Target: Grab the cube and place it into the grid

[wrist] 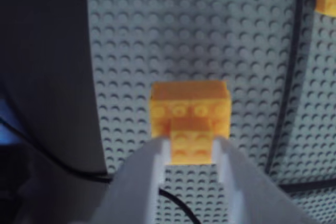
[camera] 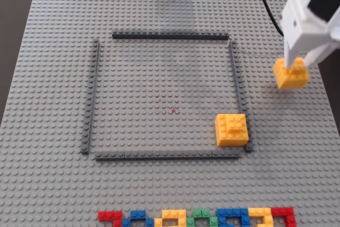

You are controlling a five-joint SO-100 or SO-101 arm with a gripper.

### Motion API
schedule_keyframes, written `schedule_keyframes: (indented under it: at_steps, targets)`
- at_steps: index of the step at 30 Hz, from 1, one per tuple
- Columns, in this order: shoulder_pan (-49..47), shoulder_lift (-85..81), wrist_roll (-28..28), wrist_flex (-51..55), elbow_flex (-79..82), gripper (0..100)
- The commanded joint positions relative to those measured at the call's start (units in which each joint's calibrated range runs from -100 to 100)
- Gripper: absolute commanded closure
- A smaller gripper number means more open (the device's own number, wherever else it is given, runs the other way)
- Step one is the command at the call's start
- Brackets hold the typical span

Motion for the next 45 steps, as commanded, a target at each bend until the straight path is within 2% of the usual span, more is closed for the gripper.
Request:
schedule_keyframes:
  at_steps: [1,10,31,45]
  targets:
    - [1.1,-11.3,1.0,1.3,-6.5,94]
    - [5.4,-16.5,3.6,2.6,-10.0,94]
    - [22.8,-23.9,10.1,-2.0,5.6,94]
    - [24.4,-22.6,11.1,-5.4,13.6,94]
